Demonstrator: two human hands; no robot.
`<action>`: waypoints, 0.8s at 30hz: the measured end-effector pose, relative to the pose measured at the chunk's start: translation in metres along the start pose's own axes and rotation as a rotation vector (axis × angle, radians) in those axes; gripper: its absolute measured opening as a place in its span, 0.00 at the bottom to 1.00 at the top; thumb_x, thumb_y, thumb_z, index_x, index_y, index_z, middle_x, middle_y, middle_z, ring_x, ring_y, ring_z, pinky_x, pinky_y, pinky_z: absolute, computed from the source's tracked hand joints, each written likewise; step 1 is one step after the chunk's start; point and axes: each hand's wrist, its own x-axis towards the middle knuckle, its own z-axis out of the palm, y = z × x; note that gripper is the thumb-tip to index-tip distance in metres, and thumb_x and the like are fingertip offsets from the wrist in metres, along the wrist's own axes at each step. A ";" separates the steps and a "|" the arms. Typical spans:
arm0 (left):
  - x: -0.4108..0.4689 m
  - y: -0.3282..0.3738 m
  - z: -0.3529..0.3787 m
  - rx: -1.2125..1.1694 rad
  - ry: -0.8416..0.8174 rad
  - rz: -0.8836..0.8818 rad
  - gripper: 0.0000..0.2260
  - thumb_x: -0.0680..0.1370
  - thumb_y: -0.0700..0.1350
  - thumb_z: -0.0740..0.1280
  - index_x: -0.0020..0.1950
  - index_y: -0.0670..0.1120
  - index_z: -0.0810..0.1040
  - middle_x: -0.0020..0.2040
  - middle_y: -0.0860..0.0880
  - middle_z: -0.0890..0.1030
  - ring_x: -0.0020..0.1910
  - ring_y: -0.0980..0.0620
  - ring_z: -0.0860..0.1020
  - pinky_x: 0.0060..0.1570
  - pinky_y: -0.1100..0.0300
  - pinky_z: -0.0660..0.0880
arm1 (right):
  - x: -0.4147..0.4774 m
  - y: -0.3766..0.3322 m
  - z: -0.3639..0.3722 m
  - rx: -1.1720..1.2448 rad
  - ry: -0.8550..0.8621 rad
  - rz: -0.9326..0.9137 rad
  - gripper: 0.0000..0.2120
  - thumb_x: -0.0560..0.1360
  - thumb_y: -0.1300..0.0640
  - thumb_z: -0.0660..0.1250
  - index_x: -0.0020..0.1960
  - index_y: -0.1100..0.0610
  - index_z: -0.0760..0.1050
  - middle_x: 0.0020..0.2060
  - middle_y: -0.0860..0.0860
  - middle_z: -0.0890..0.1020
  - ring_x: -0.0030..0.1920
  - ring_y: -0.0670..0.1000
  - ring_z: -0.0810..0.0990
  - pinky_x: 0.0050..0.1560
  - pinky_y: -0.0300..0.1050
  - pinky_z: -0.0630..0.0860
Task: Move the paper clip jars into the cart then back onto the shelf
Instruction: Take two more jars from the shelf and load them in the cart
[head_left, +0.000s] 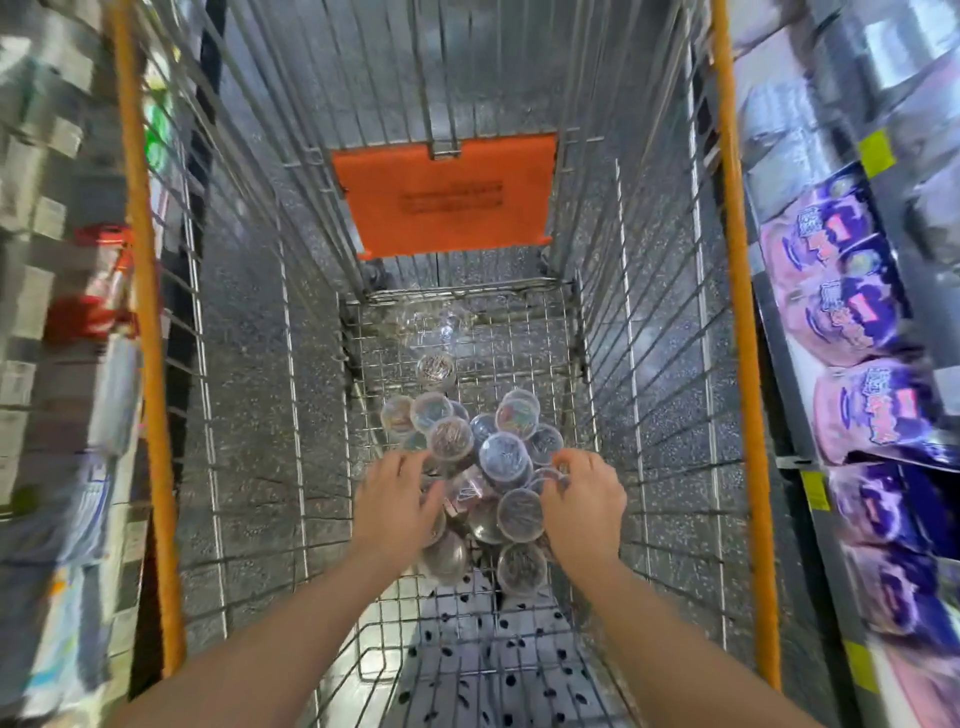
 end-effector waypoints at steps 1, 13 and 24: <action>0.001 0.003 -0.002 -0.011 0.013 -0.001 0.21 0.78 0.55 0.56 0.68 0.49 0.67 0.59 0.52 0.71 0.59 0.54 0.69 0.62 0.54 0.68 | 0.003 -0.003 -0.002 0.008 0.004 -0.005 0.11 0.77 0.57 0.62 0.59 0.51 0.73 0.52 0.43 0.76 0.53 0.43 0.69 0.63 0.44 0.64; 0.018 0.012 0.004 0.076 -0.111 -0.010 0.28 0.74 0.62 0.61 0.71 0.53 0.60 0.67 0.50 0.67 0.65 0.51 0.67 0.67 0.47 0.63 | 0.047 -0.027 0.000 -0.072 -0.145 -0.041 0.16 0.78 0.58 0.59 0.65 0.49 0.70 0.58 0.51 0.75 0.54 0.53 0.75 0.55 0.49 0.65; 0.059 0.010 0.020 -0.155 -0.531 -0.092 0.37 0.65 0.73 0.62 0.70 0.60 0.65 0.64 0.44 0.74 0.57 0.43 0.77 0.58 0.51 0.74 | 0.122 -0.032 0.017 -0.584 -0.551 -0.438 0.44 0.71 0.69 0.65 0.75 0.39 0.49 0.77 0.48 0.44 0.75 0.57 0.46 0.72 0.60 0.53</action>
